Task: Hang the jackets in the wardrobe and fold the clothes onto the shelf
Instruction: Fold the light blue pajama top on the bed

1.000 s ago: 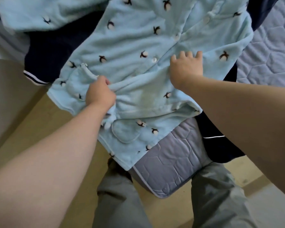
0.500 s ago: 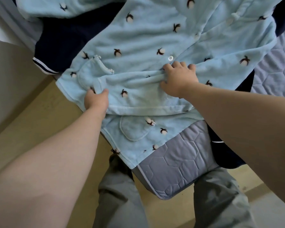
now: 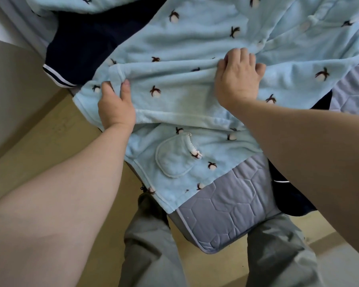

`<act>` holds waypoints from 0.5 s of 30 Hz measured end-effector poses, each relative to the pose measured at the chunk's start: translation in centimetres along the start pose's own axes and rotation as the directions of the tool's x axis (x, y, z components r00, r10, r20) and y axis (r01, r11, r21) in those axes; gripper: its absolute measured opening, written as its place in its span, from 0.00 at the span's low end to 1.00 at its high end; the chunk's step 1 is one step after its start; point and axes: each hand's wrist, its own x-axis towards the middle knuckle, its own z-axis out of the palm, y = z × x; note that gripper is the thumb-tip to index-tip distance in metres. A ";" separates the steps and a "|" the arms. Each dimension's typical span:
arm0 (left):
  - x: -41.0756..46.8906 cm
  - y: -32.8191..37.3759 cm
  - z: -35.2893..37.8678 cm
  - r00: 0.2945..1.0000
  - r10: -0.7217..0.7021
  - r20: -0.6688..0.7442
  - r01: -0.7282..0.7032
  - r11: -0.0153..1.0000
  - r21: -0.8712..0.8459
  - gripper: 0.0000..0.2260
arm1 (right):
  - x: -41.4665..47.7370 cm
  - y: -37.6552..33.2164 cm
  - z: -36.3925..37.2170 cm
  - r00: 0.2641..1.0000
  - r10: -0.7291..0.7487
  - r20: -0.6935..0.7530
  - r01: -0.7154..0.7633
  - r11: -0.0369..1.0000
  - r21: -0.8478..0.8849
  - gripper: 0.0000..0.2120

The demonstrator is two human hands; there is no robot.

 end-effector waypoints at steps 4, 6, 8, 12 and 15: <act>1.6 0.1 0.3 0.997 0.067 -0.043 -0.068 0.998 -0.005 0.21 | -0.1 -0.6 0.5 0.995 0.027 -0.093 -0.025 0.999 0.021 0.13; 3.1 0.5 0.3 0.992 0.113 -0.060 -0.113 0.994 0.002 0.22 | 0.0 -0.9 0.7 0.991 0.054 -0.122 -0.050 0.998 0.035 0.13; 4.4 0.7 0.4 0.991 0.129 -0.036 -0.129 0.992 0.000 0.22 | 0.0 -1.1 1.0 0.993 0.068 -0.101 -0.067 0.998 0.012 0.12; 5.1 0.7 1.2 0.985 -0.092 0.147 0.075 0.991 0.115 0.25 | -1.2 -1.4 1.1 0.988 -0.117 0.106 0.132 0.979 -0.155 0.24; 3.2 0.1 0.7 0.983 0.177 0.054 -0.184 0.914 0.363 0.25 | -2.7 -2.1 1.1 0.895 -0.410 0.172 0.441 0.873 -0.210 0.21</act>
